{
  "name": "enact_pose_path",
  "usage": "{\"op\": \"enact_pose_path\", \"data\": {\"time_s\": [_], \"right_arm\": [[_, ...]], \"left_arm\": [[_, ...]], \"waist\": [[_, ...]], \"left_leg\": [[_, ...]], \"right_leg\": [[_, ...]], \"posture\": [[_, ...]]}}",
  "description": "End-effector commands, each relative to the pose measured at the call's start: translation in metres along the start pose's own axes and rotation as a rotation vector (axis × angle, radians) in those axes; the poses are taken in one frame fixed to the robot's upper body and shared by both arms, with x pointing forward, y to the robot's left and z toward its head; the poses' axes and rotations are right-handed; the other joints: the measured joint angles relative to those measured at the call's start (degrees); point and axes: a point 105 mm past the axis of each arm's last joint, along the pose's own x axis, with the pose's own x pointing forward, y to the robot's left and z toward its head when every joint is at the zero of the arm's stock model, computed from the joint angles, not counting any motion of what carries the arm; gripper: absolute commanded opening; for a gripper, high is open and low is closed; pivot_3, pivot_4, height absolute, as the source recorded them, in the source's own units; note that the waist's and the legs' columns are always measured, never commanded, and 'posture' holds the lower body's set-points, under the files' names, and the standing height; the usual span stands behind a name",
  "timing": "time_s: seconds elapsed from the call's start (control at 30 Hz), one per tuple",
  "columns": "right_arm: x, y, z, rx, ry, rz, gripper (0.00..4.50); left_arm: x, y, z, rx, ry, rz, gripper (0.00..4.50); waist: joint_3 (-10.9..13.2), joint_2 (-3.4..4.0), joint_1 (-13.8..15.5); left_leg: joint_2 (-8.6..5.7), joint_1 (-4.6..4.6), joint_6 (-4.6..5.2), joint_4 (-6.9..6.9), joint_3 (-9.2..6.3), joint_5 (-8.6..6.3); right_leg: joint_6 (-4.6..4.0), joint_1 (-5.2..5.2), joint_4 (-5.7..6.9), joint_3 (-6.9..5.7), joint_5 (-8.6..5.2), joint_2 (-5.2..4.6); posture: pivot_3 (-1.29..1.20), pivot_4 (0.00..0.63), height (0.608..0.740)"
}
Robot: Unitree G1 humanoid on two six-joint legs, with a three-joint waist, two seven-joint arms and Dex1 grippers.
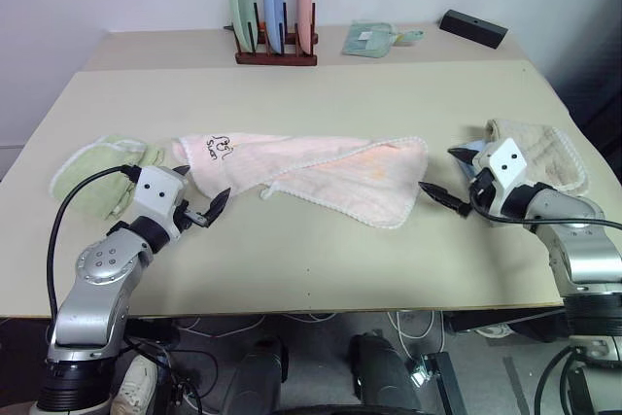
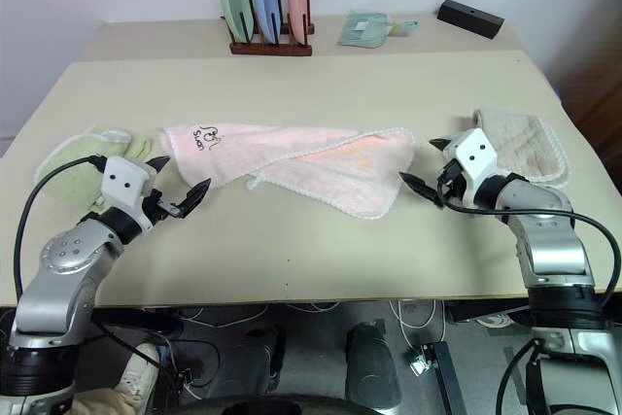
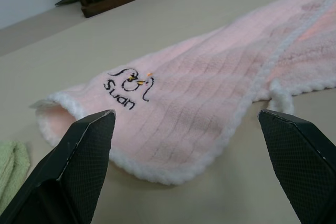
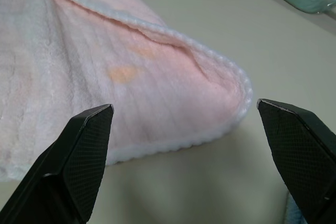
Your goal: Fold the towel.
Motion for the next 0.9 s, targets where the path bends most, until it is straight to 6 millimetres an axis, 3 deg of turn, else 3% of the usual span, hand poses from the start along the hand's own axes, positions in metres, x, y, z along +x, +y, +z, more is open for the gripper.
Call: {"op": "enact_pose_path", "data": {"time_s": [0.03, 0.47, 0.63, 0.73, 0.9], "right_arm": [[0.002, -0.004, 0.016, -0.034, -0.05, -0.015, 4.5], [-0.002, 0.004, 0.018, -0.002, -0.059, -0.01, 4.5], [0.002, 0.016, 0.021, 0.067, -0.07, 0.038, 4.5], [0.001, 0.025, 0.021, 0.083, -0.073, 0.053, 4.5], [0.002, 0.037, 0.02, 0.098, -0.075, 0.041, 4.5]], "left_arm": [[-0.002, 0.007, 0.011, 0.029, -0.037, 0.024, 4.45], [0.004, 0.0, 0.012, 0.06, -0.038, -0.057, 4.45], [-0.002, -0.037, 0.035, 0.042, -0.104, -0.326, 4.45], [0.001, -0.044, 0.022, 0.222, -0.006, -0.387, 4.45], [0.011, -0.026, -0.001, 0.436, 0.107, -0.326, 4.45]], "waist": [[0.0, 0.0, 0.2], [0.0, 0.0, 0.3], [0.0, -0.01, 0.3], [0.0, -0.01, 0.4], [0.0, -0.02, 0.4]], "left_leg": [[0.0, 0.0, 0.0, 0.0, 0.01, 0.0], [0.01, -0.01, 0.0, -0.01, 0.09, 0.0], [0.05, -0.03, 0.0, 0.0, 0.11, 0.0], [0.06, -0.04, 0.0, -0.01, 0.12, 0.0], [0.06, -0.04, 0.0, -0.01, 0.15, -0.01]], "right_leg": [[0.0, 0.0, 0.0, 0.0, 0.0, 0.0], [0.0, -0.01, -0.04, 0.06, 0.0, 0.0], [-0.03, -0.05, -0.04, 0.07, 0.0, 0.02], [-0.03, -0.05, -0.05, 0.08, -0.01, 0.02], [-0.17, -0.06, -0.06, 0.1, -0.09, 0.03]], "posture": [[0.0, 0.15, 0.74], [0.0, 0.15, 0.74], [0.0, 0.15, 0.74], [0.0, 0.15, 0.74], [0.0, 0.15, 0.74]]}}
